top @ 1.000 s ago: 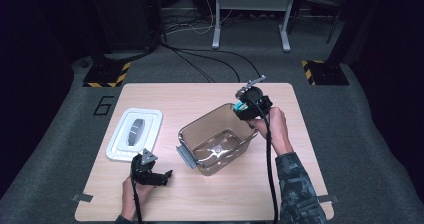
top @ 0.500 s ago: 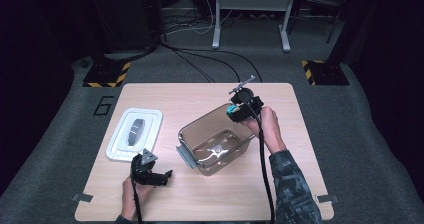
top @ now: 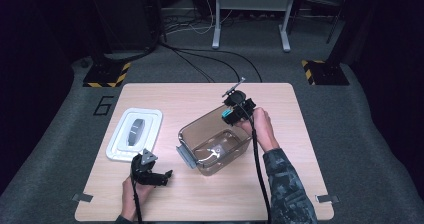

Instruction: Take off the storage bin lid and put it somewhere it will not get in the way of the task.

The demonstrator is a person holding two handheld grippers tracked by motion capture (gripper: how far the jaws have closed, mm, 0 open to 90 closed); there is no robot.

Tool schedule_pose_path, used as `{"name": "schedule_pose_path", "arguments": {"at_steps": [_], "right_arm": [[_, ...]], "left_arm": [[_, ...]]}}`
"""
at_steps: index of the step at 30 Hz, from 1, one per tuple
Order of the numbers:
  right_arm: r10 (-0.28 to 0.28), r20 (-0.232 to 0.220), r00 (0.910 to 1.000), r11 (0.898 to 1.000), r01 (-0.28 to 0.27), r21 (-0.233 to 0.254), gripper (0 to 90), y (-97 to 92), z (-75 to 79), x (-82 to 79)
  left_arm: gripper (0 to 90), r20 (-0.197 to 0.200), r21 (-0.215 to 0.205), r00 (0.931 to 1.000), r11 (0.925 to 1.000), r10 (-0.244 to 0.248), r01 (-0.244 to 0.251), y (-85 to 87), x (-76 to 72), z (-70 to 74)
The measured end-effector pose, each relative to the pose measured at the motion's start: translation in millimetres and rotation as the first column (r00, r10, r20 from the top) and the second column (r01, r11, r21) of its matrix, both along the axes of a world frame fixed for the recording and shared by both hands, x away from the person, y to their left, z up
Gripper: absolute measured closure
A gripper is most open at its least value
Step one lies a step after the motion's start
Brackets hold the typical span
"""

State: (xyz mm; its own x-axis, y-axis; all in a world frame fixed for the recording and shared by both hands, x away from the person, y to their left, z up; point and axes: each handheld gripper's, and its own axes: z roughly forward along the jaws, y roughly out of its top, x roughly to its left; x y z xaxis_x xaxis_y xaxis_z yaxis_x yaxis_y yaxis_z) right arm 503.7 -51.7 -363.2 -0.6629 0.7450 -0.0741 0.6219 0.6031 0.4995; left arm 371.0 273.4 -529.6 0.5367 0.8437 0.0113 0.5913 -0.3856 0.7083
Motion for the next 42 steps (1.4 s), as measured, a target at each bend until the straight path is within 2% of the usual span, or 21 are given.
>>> {"name": "schedule_pose_path", "arguments": {"at_steps": [13,17,23,33,34,35,36,39,42], "right_arm": [[0.004,-0.054,0.9985,1.0,-0.006,-0.028,52.3,11.9,-14.7,8.7],[0.006,-0.068,0.9977,0.999,-0.009,-0.032,52.3,13.9,-19.0,11.1],[0.002,-0.095,0.9955,0.999,-0.006,-0.045,52.3,16.3,-25.4,14.4],[-0.012,-0.122,0.9925,0.998,0.005,-0.064,52.2,22.9,-35.2,19.4],[-0.007,-0.124,0.9923,0.998,-0.001,-0.066,52.2,23.1,-35.8,20.4],[0.0,-0.127,0.9918,0.997,-0.01,-0.077,52.2,22.6,-36.2,20.9],[0.007,-0.127,0.9918,0.997,-0.017,-0.081,52.2,22.7,-36.9,21.8],[0.003,-0.138,0.9904,0.996,-0.015,-0.091,52.2,24.6,-39.2,23.0],[-0.01,-0.149,0.9888,0.996,-0.004,-0.092,52.2,26.8,-41.3,23.7]], "left_arm": [[0.7,0.003,-0.008,1.0,0.9999,0.006,-0.006,-0.6,-0.1,-0.4],[0.7,-0.004,0.011,1.0,0.9999,-0.009,0.009,0.8,0.1,0.5],[0.7,-0.002,0.006,1.0,1.0,-0.005,0.005,0.5,0.1,0.3],[0.8,0.002,0.002,1.0,1.0,-0.002,0.002,0.1,0.0,-0.1],[0.8,-0.002,0.011,1.0,0.9999,-0.008,0.008,0.7,0.0,0.4],[0.8,0.012,-0.005,0.9999,1.0,0.006,-0.006,-0.7,0.0,-1.1],[0.8,-0.001,0.009,1.0,0.9999,-0.006,0.006,0.6,0.0,0.3],[0.8,0.009,-0.004,0.9999,1.0,0.006,-0.006,-0.6,-0.1,-0.8],[0.8,0.006,0.003,1.0,1.0,0.0,0.0,0.0,0.0,-0.4]]}}
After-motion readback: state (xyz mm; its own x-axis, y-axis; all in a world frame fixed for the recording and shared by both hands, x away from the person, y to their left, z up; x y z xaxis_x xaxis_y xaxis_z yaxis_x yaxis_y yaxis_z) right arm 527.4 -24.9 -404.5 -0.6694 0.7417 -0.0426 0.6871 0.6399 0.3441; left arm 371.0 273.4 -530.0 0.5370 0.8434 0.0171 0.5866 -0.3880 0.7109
